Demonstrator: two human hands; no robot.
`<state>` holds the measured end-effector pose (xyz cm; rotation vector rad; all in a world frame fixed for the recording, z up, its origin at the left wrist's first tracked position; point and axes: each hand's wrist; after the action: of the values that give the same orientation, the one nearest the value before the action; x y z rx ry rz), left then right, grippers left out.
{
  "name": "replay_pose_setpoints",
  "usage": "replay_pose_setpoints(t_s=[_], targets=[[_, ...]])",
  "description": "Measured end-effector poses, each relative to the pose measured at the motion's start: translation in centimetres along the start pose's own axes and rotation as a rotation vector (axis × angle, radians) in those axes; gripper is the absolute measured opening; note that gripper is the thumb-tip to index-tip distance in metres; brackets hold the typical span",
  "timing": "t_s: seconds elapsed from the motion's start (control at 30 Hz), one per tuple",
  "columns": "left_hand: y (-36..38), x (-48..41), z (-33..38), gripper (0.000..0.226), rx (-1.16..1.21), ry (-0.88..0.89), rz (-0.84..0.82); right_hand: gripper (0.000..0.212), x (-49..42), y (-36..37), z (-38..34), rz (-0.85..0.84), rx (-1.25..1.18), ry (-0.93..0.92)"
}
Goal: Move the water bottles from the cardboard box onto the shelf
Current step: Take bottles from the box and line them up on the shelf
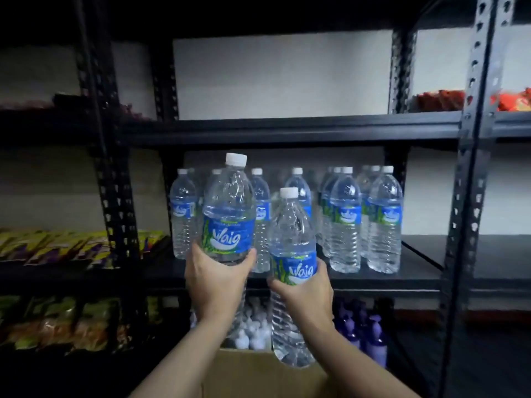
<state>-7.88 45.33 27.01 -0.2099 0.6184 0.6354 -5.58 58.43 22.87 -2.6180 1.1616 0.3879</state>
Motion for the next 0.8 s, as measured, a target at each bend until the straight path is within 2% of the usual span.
replay_pose_setpoints(t_s=[0.23,0.5,0.63,0.8], targets=[[-2.1,-6.2,-5.4,0.076,-0.026,-0.045,0.145,0.066,0.5,9.7,-3.0,-0.094,-0.054,-0.058],[-0.4,-10.8,-9.9,0.079,-0.049,-0.09,0.152,0.073,-2.2,17.4,-4.4,-0.201,-0.075,-0.132],[1.3,-12.8,-11.4,0.082,-0.013,-0.105,0.168,0.071,-4.7,20.6,-4.3,-0.188,-0.113,-0.106],[3.4,-15.2,-12.3,0.074,0.003,-0.086,0.169,0.071,-8.7,24.5,-4.4,-0.153,-0.082,-0.124]])
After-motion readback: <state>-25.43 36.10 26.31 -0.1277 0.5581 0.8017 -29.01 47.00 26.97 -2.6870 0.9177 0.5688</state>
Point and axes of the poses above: each hand's wrist, its own x-axis away from the middle knuckle, its own y-axis out of the palm, z = x × y, and after that the axes turned 4 degrees about z, right-handed
